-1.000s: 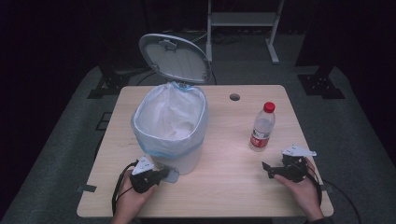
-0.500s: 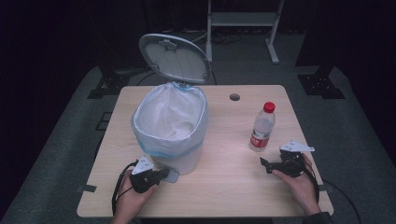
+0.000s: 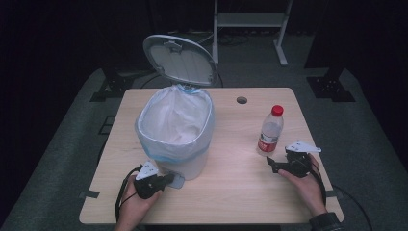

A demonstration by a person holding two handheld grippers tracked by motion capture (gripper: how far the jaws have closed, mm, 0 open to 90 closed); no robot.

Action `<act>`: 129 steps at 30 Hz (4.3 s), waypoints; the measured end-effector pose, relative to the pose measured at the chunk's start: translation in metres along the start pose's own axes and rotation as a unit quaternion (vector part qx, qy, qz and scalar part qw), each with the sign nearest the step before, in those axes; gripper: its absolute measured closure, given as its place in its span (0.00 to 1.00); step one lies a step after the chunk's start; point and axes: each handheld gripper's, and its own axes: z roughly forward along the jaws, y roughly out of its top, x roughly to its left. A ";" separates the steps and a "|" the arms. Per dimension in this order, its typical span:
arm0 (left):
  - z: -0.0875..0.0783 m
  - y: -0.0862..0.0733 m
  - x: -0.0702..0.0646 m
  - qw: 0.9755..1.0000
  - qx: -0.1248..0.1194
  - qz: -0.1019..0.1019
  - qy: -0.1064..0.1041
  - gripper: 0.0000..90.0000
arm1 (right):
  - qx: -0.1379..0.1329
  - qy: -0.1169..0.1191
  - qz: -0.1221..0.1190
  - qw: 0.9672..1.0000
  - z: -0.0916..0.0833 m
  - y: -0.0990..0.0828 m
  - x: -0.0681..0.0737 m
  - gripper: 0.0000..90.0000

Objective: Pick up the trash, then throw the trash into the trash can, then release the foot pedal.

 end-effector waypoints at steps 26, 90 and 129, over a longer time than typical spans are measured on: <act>0.000 0.000 0.000 1.000 0.000 -0.004 0.000 0.99 | -0.014 0.021 0.004 1.000 0.018 0.016 0.000 0.15; 0.000 0.000 0.000 1.000 0.000 -0.006 0.000 0.99 | -0.029 0.013 0.004 0.999 0.046 0.020 -0.002 0.29; 0.000 0.000 0.001 1.000 -0.001 -0.012 -0.005 0.99 | -0.029 0.054 -0.002 0.998 0.012 0.042 0.005 0.29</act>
